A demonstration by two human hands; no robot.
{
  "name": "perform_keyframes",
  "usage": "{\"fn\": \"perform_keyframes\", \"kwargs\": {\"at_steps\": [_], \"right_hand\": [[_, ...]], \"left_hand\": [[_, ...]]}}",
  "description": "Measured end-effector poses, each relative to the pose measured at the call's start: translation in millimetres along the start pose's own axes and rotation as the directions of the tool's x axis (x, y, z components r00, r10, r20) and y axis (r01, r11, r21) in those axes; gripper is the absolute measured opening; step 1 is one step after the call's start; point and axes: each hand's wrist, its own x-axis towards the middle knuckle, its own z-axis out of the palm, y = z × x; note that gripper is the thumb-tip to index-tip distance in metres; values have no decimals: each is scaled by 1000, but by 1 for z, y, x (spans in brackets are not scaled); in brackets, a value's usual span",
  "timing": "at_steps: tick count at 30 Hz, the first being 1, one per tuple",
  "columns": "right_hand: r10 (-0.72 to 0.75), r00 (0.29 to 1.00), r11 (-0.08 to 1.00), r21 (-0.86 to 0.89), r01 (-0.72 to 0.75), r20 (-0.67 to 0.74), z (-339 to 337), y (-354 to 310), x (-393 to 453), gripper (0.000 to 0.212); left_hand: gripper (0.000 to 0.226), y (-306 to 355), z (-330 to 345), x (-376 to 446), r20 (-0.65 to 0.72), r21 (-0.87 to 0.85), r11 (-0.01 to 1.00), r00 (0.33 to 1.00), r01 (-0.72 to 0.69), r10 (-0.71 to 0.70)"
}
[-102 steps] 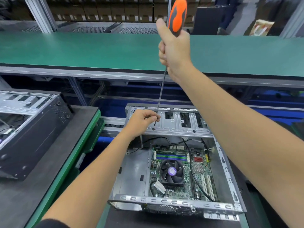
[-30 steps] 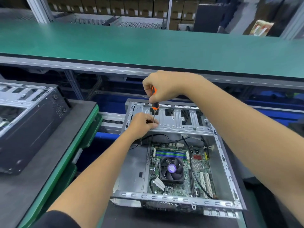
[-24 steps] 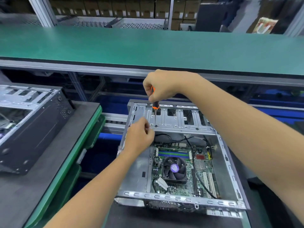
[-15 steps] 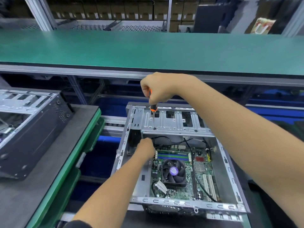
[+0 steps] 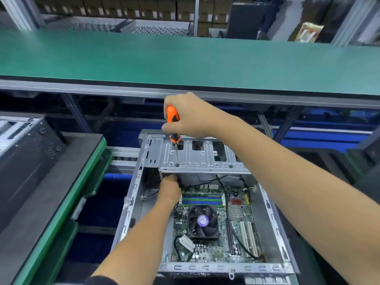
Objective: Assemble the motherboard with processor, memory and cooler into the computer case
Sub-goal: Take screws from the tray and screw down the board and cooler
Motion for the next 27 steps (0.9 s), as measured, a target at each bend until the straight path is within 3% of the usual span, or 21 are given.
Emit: {"fn": "perform_keyframes", "kwargs": {"at_steps": [10, 27], "right_hand": [[-16, 1000, 999, -27, 17, 24, -9, -7, 10, 21], [-7, 998, 998, -69, 11, 67, -21, -11, 20, 28]], "left_hand": [[25, 1, -1, -5, -3, 41, 999, 1000, 7, -7], [33, -8, -2, -3, 10, 129, 985, 993, -116, 116]]}}
